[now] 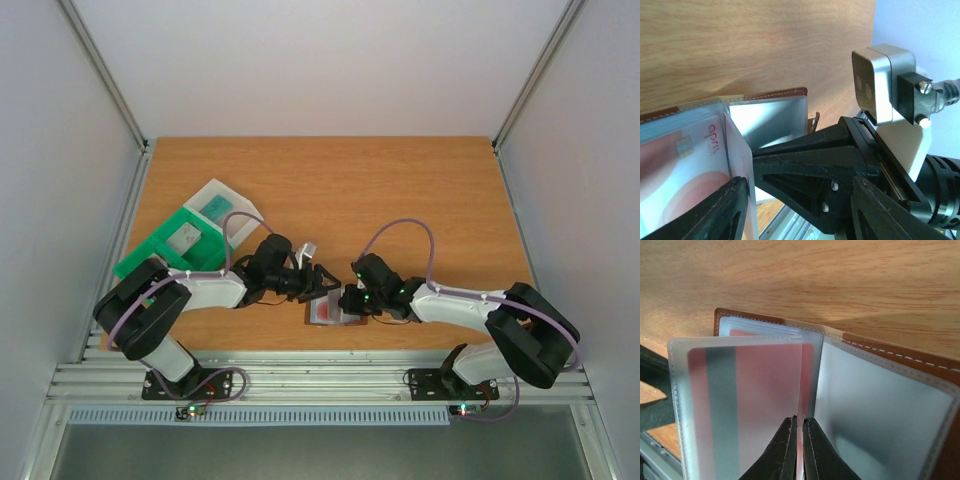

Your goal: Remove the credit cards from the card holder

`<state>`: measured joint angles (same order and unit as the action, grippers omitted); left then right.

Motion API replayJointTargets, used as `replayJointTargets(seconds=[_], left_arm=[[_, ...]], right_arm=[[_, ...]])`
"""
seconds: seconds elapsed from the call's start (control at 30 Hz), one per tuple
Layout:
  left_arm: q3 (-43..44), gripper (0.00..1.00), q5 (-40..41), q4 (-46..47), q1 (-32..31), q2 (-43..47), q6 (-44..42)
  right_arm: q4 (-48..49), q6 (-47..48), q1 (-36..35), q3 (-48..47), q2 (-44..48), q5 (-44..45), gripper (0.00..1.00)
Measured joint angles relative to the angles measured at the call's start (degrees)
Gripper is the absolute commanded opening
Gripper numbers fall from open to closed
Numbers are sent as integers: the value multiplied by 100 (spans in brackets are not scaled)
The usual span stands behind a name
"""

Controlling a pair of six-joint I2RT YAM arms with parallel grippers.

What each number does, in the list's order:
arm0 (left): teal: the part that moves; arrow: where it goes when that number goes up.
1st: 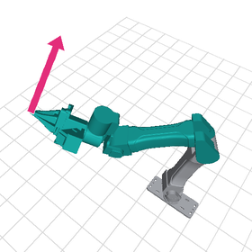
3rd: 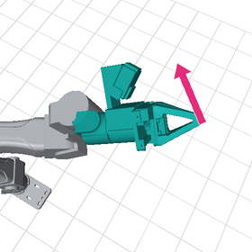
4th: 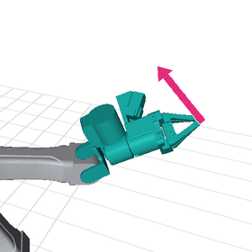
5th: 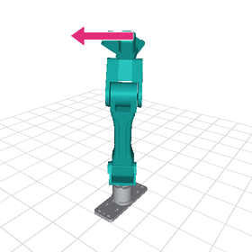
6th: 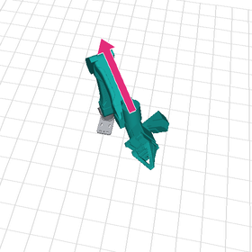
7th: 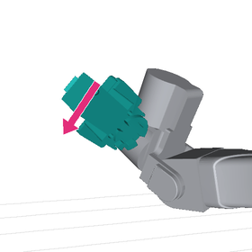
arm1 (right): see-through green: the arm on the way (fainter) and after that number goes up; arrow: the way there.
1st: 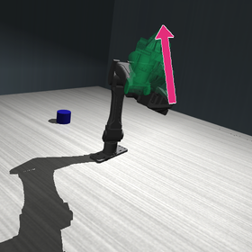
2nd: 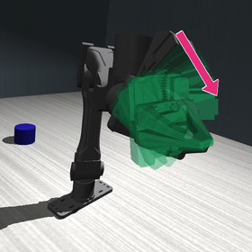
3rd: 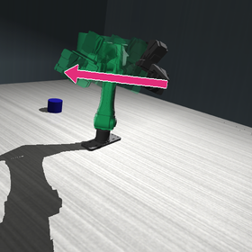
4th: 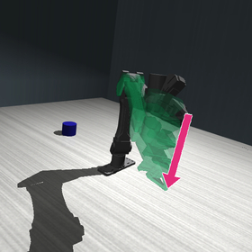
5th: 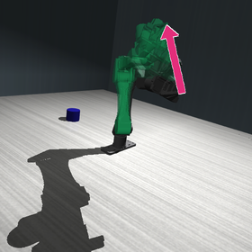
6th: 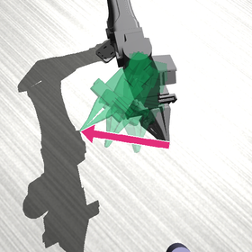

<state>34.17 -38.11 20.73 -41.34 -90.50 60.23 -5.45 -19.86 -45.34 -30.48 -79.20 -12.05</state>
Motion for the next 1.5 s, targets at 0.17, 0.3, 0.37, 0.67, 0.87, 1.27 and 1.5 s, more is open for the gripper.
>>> replayJointTargets(seconds=[0.17,0.3,0.37,0.67,0.87,1.27,1.5], left_arm=[[101,55,33,-125,-146,20,-2],[227,52,107,-170,-282,-4,-2],[308,50,129,-170,-345,-52,-2],[466,39,170,-166,-494,-284,24],[643,38,166,-129,-662,-544,59],[656,39,461,-363,-675,-573,-44],[654,38,710,-546,-673,-577,-70]], right_arm=[[256,50,22,229,72,24,9],[289,55,35,291,210,101,13],[258,55,35,302,361,177,14],[-540,87,35,299,1316,833,15],[-1307,136,35,210,1762,1298,15],[-1808,162,35,39,2098,1287,15],[-1646,162,35,11,1867,809,14]])
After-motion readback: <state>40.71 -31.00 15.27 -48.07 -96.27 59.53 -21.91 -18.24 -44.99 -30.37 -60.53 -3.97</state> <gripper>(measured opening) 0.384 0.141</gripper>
